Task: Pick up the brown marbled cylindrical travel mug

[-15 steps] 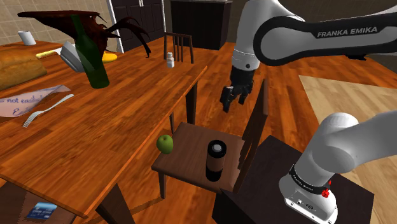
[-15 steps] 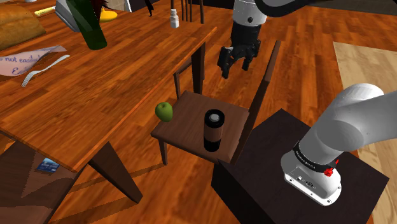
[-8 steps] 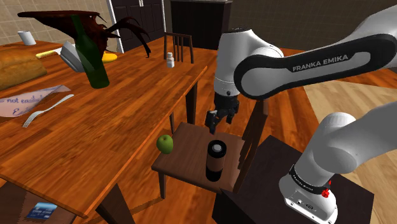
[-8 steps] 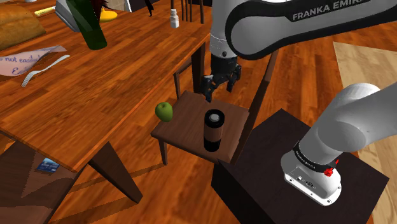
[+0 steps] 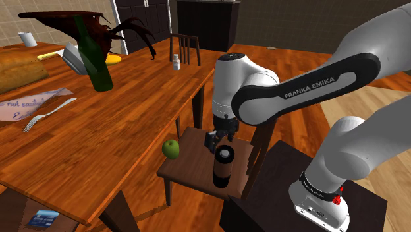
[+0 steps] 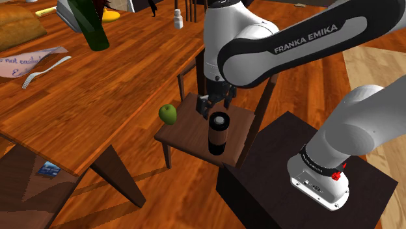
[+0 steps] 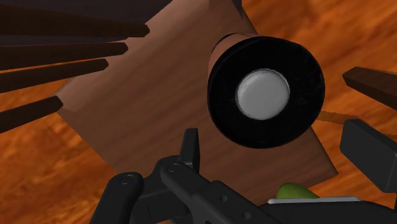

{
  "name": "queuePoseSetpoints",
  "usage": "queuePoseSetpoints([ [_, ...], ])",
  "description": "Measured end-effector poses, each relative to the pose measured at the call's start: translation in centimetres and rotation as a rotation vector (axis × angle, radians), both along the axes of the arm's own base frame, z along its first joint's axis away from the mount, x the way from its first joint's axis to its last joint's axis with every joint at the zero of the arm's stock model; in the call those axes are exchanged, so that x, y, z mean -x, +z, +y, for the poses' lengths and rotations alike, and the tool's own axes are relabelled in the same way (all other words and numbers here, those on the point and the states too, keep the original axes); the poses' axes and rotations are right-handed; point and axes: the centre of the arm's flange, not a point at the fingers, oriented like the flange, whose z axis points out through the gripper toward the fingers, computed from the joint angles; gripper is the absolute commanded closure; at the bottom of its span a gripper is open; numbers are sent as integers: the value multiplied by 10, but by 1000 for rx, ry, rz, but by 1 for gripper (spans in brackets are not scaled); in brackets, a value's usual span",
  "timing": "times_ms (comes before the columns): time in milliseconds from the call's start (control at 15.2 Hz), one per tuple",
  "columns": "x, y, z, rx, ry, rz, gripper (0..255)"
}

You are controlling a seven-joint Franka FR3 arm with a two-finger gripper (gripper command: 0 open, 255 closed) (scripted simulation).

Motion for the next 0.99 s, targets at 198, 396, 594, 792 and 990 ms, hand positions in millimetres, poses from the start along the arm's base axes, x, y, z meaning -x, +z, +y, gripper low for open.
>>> queuePoseSetpoints([
  [198,0,-15,0,0,0,0,0],
  [396,0,-18,0,-1,0,-2,255],
  [594,0,-18,0,-1,0,-4,255],
  [792,0,-18,-1,-2,0,-4,255],
  [990,0,-16,0,-1,0,-2,255],
])
